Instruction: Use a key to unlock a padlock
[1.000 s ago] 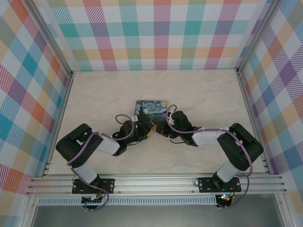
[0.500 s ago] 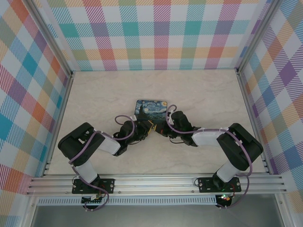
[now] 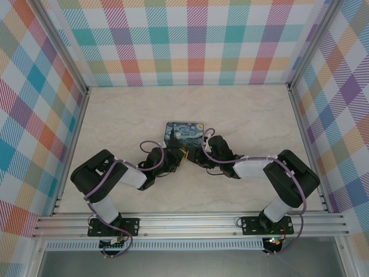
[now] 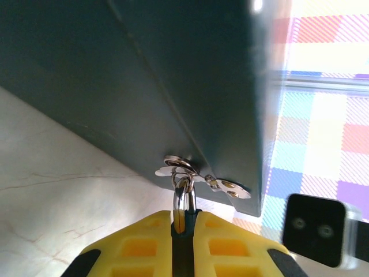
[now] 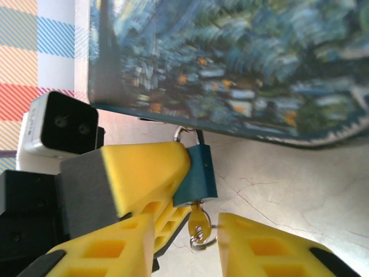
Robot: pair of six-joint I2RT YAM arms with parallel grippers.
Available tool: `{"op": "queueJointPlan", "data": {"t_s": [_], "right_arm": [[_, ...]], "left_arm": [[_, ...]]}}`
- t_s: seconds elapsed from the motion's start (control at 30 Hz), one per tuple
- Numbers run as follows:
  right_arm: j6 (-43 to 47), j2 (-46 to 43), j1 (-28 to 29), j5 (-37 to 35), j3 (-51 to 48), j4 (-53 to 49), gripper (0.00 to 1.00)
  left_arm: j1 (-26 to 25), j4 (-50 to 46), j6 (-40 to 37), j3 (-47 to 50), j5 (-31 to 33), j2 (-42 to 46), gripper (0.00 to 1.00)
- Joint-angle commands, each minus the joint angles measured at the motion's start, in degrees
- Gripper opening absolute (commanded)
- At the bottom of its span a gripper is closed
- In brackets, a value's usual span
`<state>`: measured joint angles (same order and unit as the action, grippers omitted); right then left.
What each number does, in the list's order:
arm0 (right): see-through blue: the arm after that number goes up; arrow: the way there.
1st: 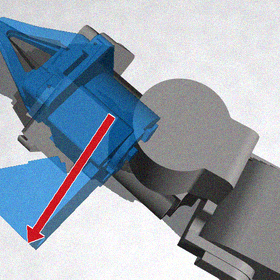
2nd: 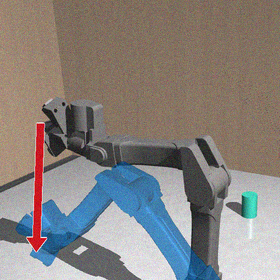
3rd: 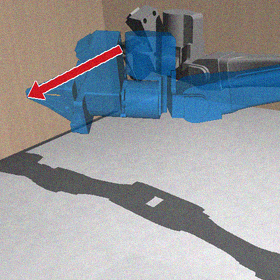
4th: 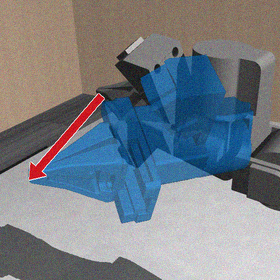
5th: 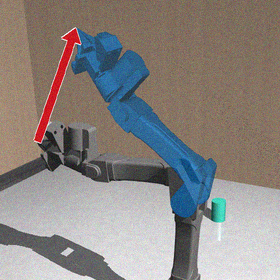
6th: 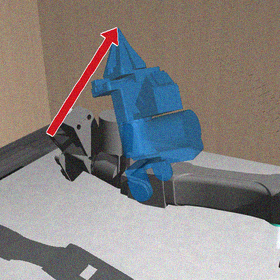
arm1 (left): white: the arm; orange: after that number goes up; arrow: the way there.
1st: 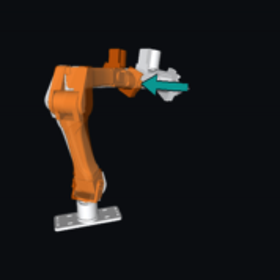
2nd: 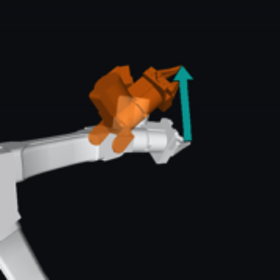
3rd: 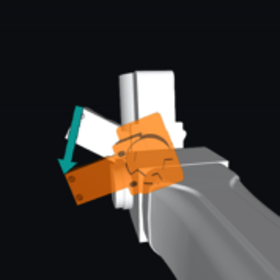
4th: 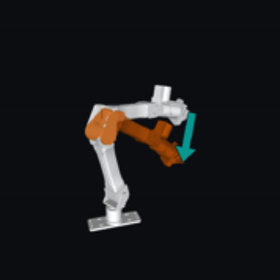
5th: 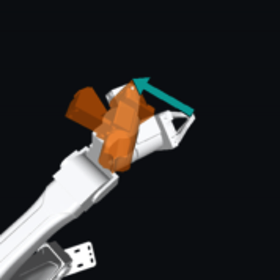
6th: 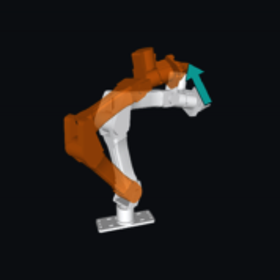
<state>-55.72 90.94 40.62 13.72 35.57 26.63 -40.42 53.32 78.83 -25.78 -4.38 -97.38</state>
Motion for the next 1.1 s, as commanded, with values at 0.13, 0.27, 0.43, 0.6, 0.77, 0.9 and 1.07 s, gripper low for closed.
{"op": "queueJointPlan", "data": {"t_s": [0.13, 0.27, 0.43, 0.6, 0.77, 0.9, 1.07], "right_arm": [[15.73, -11.77, -1.3, -5.25, 1.72, -17.4, 0.55], [31.95, -16.33, -1.26, -9.6, 4.4, -25.52, 0.6], [55.06, -20.77, 1.4, -15.64, 2.97, -23.88, 0.6], [74.51, -21.74, 7.14, -26.88, 1.8, -21.26, 0.61], [91.01, -19.03, 12.55, -36.06, -0.14, -14.28, 0.61], [101.15, -17.33, 13.52, -38.24, -1.8, -7.84, 0.62], [107.43, -15.42, 13.88, -38.59, -1.32, -5.44, 0.63]], "left_arm": [[0.41, -4.06, -2.54, -3.01, -2.17, 4.39, 0.0], [1.11, -5.64, -2.41, -3.75, -3.76, 5.38, 0.0], [2.22, -9.67, -2.54, -4.52, -5.22, 8.26, 0.0], [3.46, -12.26, -2.66, -5.19, -6.86, 10.76, 0.0], [4.62, -14.2, -2.38, -5.9, -7.93, 12.12, 0.0], [4.92, -14.31, -1.62, -6.21, -8.6, 12.39, 0.0], [4.93, -14.55, -1.32, -6.74, -8.93, 12.4, 0.0]]}}
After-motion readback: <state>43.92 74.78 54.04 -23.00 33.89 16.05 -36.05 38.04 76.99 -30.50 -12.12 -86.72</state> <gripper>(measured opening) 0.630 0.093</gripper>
